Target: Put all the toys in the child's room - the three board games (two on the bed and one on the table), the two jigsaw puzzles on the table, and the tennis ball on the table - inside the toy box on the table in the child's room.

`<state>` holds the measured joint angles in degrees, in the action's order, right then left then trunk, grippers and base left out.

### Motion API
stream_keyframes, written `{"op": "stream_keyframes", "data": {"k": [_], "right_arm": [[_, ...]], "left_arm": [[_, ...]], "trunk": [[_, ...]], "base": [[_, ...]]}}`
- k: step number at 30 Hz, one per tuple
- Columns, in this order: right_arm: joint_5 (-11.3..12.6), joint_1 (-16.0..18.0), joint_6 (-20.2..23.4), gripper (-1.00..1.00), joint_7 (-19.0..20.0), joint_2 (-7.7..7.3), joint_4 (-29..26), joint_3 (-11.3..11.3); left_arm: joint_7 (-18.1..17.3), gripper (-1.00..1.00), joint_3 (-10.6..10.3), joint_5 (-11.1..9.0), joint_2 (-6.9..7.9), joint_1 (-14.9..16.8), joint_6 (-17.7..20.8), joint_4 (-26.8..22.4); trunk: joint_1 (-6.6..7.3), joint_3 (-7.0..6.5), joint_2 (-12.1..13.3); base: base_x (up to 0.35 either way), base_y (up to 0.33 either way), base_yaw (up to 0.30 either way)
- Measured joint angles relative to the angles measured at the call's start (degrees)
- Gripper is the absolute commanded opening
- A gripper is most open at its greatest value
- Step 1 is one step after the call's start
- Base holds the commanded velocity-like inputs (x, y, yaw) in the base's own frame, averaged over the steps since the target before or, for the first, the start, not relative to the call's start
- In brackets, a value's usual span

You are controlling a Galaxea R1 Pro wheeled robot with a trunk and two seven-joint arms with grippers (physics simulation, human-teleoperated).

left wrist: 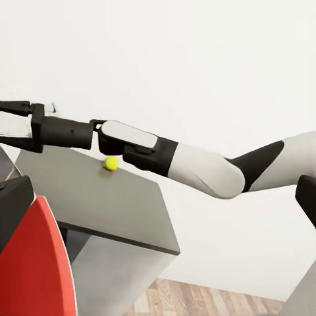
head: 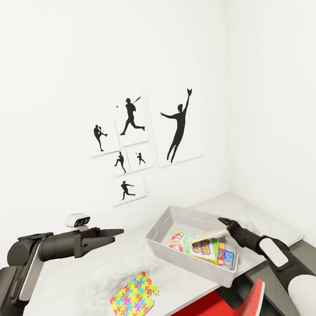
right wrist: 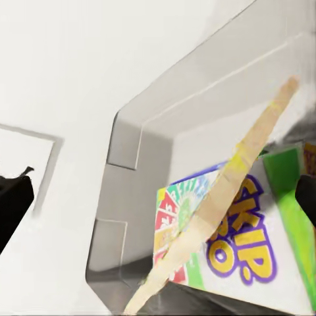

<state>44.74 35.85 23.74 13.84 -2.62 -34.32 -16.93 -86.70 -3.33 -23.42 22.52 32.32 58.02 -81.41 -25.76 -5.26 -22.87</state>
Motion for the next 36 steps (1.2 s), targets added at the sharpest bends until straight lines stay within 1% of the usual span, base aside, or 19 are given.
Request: {"op": "stream_keyframes", "data": {"k": [4, 8, 10, 12, 14, 15, 18, 20, 22, 23, 24, 26, 28, 29, 30, 31, 32, 34, 36], "right_arm": [[-2.4, -0.3, 2.6, 1.0, -0.3, -0.57, 0.7, 0.5], [-3.5, -0.5, 4.7, 1.0, -0.4, -1.0, 0.9, 0.6], [-3.8, -0.6, 7.0, 1.0, -0.5, -1.92, 0.9, 0.8], [-3.9, -0.6, 10.3, 1.0, -0.6, -2.61, 0.9, 0.8], [-3.8, -0.6, 11.7, 1.0, -0.9, -2.78, 0.9, 0.8], [-3.8, -0.6, 12.2, 1.0, -1.3, -2.84, 0.9, 0.8], [-2.5, -0.6, 13.0, 1.0, -2.5, -2.91, 0.8, 0.8], [-2.3, -0.6, 13.2, 1.0, -2.8, -2.92, 0.8, 0.8], [-2.6, -0.6, 13.2, 1.0, -2.7, -2.97, 0.7, 0.9], [-3.3, -0.6, 13.2, 1.0, -2.4, -3.0, 0.5, 0.9], [-3.6, -0.5, 13.2, 1.0, -1.5, -3.01, 0.3, 0.9], [-3.6, -0.4, 13.1, 1.0, 2.3, -3.06, -0.6, 0.7], [-3.8, -0.5, 12.8, 1.0, 11.3, -3.18, -3.0, 0.6], [-3.9, -0.7, 12.7, 1.0, 13.9, -3.21, -3.6, 0.6], [-3.9, -1.1, 12.4, 1.0, 18.5, -3.23, -4.6, 0.5], [-4.0, -1.5, 12.3, 1.0, 20.6, -3.24, -5.0, 0.5], [-4.1, -2.4, 11.8, 1.0, 23.8, -3.29, -5.5, 0.4], [-4.0, -4.1, 9.6, 1.0, 27.4, -3.83, -6.0, 0.1], [-3.8, -4.9, 7.9, 1.0, 29.0, -5.31, -6.3, 0.1]], "left_arm": [[0.0, 1.0, 0.0, 0.0, 0.01, 0.0, 0.0, 0.0], [0.0, 1.0, 0.0, 0.0, 0.01, 0.0, 0.0, 0.0], [0.0, 1.0, 0.0, 0.0, 0.01, 0.0, 0.0, 0.0], [0.0, 1.0, 0.0, 0.0, 0.01, 0.0, 0.0, 0.0], [0.0, 1.0, 0.0, 0.0, -0.02, 0.0, 0.0, 0.0], [0.0, 1.0, 0.0, 0.0, -0.04, 0.0, 0.0, 0.0], [0.0, 1.0, -0.1, 0.0, -0.1, 0.0, 0.0, 0.0], [0.0, 1.0, -0.1, 0.0, -0.09, 0.0, 0.0, 0.0], [0.0, 1.0, -0.1, 0.0, -0.12, 0.0, 0.0, 0.0], [0.0, 1.0, -0.1, 0.0, -0.07, 0.0, 0.0, 0.0], [0.0, 1.0, -0.1, 0.0, -0.07, 0.0, 0.0, 0.0], [0.0, 1.0, -0.1, 0.0, -0.09, 0.0, 0.0, 0.0], [0.0, 1.0, 0.0, 0.0, -0.05, 0.0, 0.0, 0.0], [0.0, 1.0, 0.0, 0.0, -0.04, 0.0, 0.0, 0.1], [0.0, 1.0, 0.0, 0.0, -0.02, 0.0, 0.0, 0.1], [0.0, 1.0, 0.0, 0.0, -0.01, 0.0, 0.0, 0.1], [0.0, 1.0, 0.0, 0.0, 0.0, 0.0, 0.0, 0.1], [0.0, 1.0, 0.0, 0.0, -0.07, 0.0, 0.0, 0.1], [0.1, 1.0, -0.1, 0.0, -0.12, 0.0, 0.0, 0.1]], "trunk": [[0.0, 0.0, 0.0], [0.0, 0.0, 0.0], [0.0, 0.0, 0.0], [0.0, 0.0, 0.0], [0.0, 0.0, 0.0], [0.0, 0.0, 0.0], [0.0, -0.02, 0.0], [0.01, -0.02, 0.0], [0.0, -0.02, 0.0], [0.0, -0.01, 0.0], [0.0, 0.0, 0.0], [0.0, 0.0, 0.0], [0.0, -0.01, 0.0], [0.0, 0.0, 0.0], [0.0, 0.0, 0.0], [0.0, 0.0, 0.0], [0.0, 0.0, 0.0], [-0.01, 0.0, 0.0], [-0.01, 0.0, 0.0]], "base": [[0.0, 0.0, 0.0], [0.0, 0.0, 0.0], [0.0, 0.0, 0.0], [0.0, 0.0, 0.0], [0.0, 0.0, 0.0], [0.0, 0.0, 0.0], [0.0, 0.0, 0.0], [0.0, 0.0, 0.0], [0.0, 0.0, 0.0], [0.0, 0.0, 0.0], [0.0, 0.0, 0.0], [0.0, 0.0, 0.0], [0.0, 0.0, 0.0], [0.0, 0.0, 0.0], [0.0, 0.0, 0.0], [0.0, 0.0, 0.0], [-0.016, 0.0, 0.0], [-0.066, 0.0, 0.0], [-0.101, 0.0, 0.0]]}}
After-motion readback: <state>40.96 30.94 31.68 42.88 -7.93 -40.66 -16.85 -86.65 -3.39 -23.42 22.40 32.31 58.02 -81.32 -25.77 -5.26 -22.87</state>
